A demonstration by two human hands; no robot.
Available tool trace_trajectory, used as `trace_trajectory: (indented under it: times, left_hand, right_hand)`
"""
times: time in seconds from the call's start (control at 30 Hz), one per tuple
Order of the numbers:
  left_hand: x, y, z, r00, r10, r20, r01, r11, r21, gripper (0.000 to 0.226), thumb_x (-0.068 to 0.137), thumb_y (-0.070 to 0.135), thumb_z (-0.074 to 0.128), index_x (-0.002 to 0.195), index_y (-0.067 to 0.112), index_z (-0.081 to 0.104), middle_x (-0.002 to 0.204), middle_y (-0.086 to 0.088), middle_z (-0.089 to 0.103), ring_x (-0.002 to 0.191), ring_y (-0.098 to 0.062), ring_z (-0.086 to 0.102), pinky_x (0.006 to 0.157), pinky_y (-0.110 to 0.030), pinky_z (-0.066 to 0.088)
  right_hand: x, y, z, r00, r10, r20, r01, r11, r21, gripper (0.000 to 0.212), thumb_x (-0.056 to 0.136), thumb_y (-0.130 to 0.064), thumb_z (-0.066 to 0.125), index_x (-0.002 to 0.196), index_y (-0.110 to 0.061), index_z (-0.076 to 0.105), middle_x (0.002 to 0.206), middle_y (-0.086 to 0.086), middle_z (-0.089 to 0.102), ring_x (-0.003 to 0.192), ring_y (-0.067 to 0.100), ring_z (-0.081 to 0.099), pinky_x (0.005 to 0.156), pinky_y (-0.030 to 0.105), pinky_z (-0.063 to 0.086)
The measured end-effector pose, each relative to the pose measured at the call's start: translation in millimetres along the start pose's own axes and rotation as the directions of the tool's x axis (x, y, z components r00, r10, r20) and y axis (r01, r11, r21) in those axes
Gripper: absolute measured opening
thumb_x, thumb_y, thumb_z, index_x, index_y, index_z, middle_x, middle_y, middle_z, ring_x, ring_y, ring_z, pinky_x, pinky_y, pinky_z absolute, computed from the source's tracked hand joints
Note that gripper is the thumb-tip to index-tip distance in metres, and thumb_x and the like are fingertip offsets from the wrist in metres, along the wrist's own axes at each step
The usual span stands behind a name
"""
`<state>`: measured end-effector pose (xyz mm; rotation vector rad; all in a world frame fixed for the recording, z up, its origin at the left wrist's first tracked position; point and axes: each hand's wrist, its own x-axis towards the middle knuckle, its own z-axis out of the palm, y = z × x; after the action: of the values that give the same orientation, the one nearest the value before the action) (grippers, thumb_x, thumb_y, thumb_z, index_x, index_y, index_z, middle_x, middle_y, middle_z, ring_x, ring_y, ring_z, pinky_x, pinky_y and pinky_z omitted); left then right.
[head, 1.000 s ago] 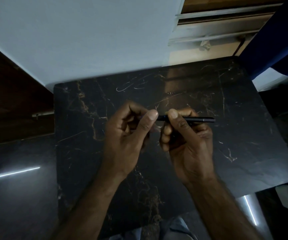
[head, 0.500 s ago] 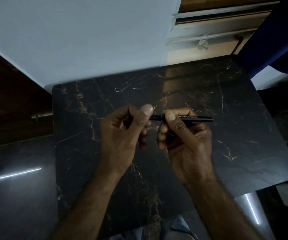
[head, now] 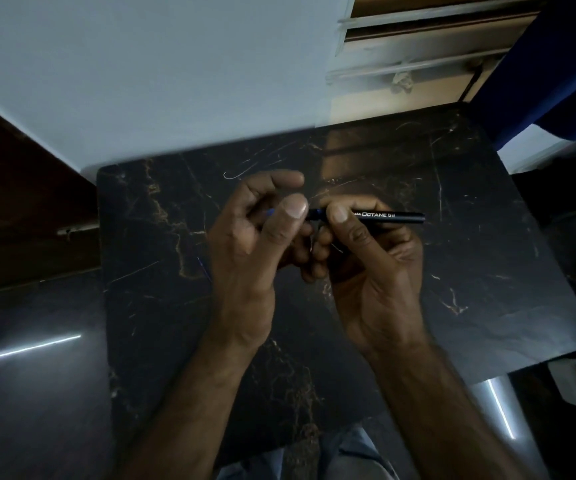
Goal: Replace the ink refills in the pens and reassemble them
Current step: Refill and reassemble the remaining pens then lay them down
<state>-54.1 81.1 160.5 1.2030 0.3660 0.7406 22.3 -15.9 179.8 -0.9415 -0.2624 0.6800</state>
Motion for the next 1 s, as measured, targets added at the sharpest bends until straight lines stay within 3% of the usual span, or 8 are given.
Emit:
trace_trajectory:
  times: [0.07,0.13,0.2,0.3,0.4,0.53,0.83,1.0]
  left_hand:
    - [0,0,1,0.999,0.030,0.035,-0.030,1.000,0.004,0.021,0.102,0.016,0.064,0.122,0.013,0.068,0.081,0.004,0.072,0.062,-0.013,0.067,0.054,-0.029,0.054]
    - [2,-1,3,0.999,0.038,0.021,-0.039,0.999,0.024,0.012,0.102,0.010,0.065,0.113,0.010,0.070,0.080,0.004,0.073,0.060,-0.014,0.068,0.052,-0.028,0.052]
    - [5,-1,8,0.999,0.008,-0.039,-0.006,0.999,0.051,0.006,0.103,0.015,0.067,0.099,0.014,0.072,0.074,0.003,0.071,0.054,-0.016,0.066,0.047,-0.026,0.049]
    - [11,-2,16,0.984,-0.057,-0.167,0.068,0.996,0.059,0.026,0.103,0.030,0.067,0.080,0.018,0.067,0.061,-0.002,0.062,0.045,-0.020,0.058,0.043,-0.024,0.044]
    - [16,-2,18,0.992,-0.060,-0.114,0.059,0.998,-0.011,0.021,0.104,0.030,0.063,0.090,0.014,0.065,0.063,-0.004,0.061,0.046,-0.019,0.060,0.044,-0.024,0.046]
    - [18,-2,14,1.000,0.025,0.017,-0.025,1.000,0.013,0.014,0.101,0.012,0.065,0.113,0.005,0.069,0.077,0.005,0.071,0.057,-0.013,0.065,0.050,-0.027,0.052]
    - [22,-5,14,0.972,-0.057,-0.228,0.085,0.990,0.114,0.022,0.111,0.020,0.059,0.097,0.012,0.074,0.074,0.004,0.071,0.053,-0.016,0.060,0.043,-0.025,0.047]
    - [25,-5,-16,0.958,-0.159,-0.238,0.133,0.984,-0.120,0.025,0.110,0.032,0.055,0.100,0.019,0.073,0.086,0.005,0.074,0.062,-0.007,0.065,0.047,-0.023,0.050]
  right_hand:
    - [2,-1,-3,1.000,-0.012,-0.004,0.012,1.000,0.009,0.023,0.093,-0.009,0.065,0.108,0.007,0.062,0.073,0.012,0.061,0.061,0.021,0.058,0.050,0.034,0.047]
    - [5,-2,-5,0.999,-0.033,0.003,0.033,0.999,-0.003,0.018,0.095,-0.006,0.063,0.108,0.007,0.062,0.074,0.013,0.061,0.061,0.022,0.058,0.052,0.035,0.049]
    - [8,-3,-6,0.999,-0.040,0.006,0.040,0.999,0.003,0.015,0.095,-0.006,0.063,0.105,0.005,0.063,0.075,0.012,0.061,0.062,0.022,0.058,0.052,0.033,0.050]
    - [11,-4,-6,0.999,-0.042,-0.013,0.042,0.999,0.018,0.014,0.093,-0.008,0.066,0.103,0.002,0.066,0.073,0.009,0.062,0.062,0.020,0.060,0.052,0.030,0.050]
    - [13,-4,-7,0.999,-0.048,-0.018,0.049,0.999,0.019,0.015,0.095,-0.005,0.063,0.107,0.005,0.064,0.074,0.009,0.062,0.062,0.020,0.060,0.051,0.032,0.050]
    - [17,-5,-9,0.997,-0.061,-0.047,0.062,0.998,0.023,0.018,0.097,-0.005,0.060,0.110,0.007,0.061,0.075,0.012,0.060,0.062,0.023,0.057,0.052,0.034,0.048]
    - [20,-6,-14,0.992,-0.075,-0.104,0.074,0.997,-0.019,0.010,0.099,-0.007,0.060,0.096,-0.002,0.068,0.080,0.015,0.073,0.066,0.023,0.070,0.055,0.031,0.055]
    - [20,-8,-19,0.994,-0.049,-0.095,0.052,0.998,0.023,0.013,0.099,-0.005,0.059,0.091,-0.007,0.070,0.077,0.012,0.072,0.065,0.022,0.070,0.055,0.029,0.055]
